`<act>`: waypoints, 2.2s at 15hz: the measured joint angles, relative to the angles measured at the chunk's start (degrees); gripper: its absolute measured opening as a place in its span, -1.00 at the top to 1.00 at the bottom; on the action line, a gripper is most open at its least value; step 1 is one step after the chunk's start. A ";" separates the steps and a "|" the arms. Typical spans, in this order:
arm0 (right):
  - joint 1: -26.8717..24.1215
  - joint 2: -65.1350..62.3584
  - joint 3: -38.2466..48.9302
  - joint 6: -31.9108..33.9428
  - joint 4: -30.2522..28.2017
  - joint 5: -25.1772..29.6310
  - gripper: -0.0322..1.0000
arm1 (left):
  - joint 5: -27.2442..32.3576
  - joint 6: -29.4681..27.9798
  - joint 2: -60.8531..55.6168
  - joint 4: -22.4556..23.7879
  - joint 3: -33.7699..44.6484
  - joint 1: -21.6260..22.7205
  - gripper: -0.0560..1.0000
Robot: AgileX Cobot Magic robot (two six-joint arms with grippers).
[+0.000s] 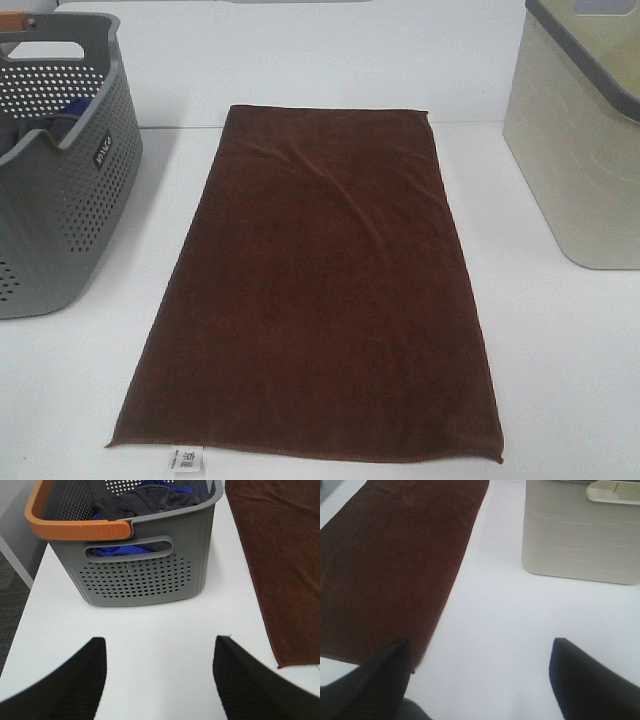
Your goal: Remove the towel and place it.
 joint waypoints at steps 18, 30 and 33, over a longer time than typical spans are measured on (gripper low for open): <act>0.00 0.00 0.00 0.00 0.00 0.00 -0.47 | 0.00 3.27 0.00 -6.53 0.00 0.00 -0.24; -3.90 -1.95 0.17 0.00 0.06 -0.06 -0.47 | 0.00 3.27 0.00 -6.59 0.00 0.00 -0.24; -3.90 -1.95 0.17 0.00 0.06 -0.06 -0.47 | 0.00 3.27 0.00 -6.59 0.00 0.00 -0.24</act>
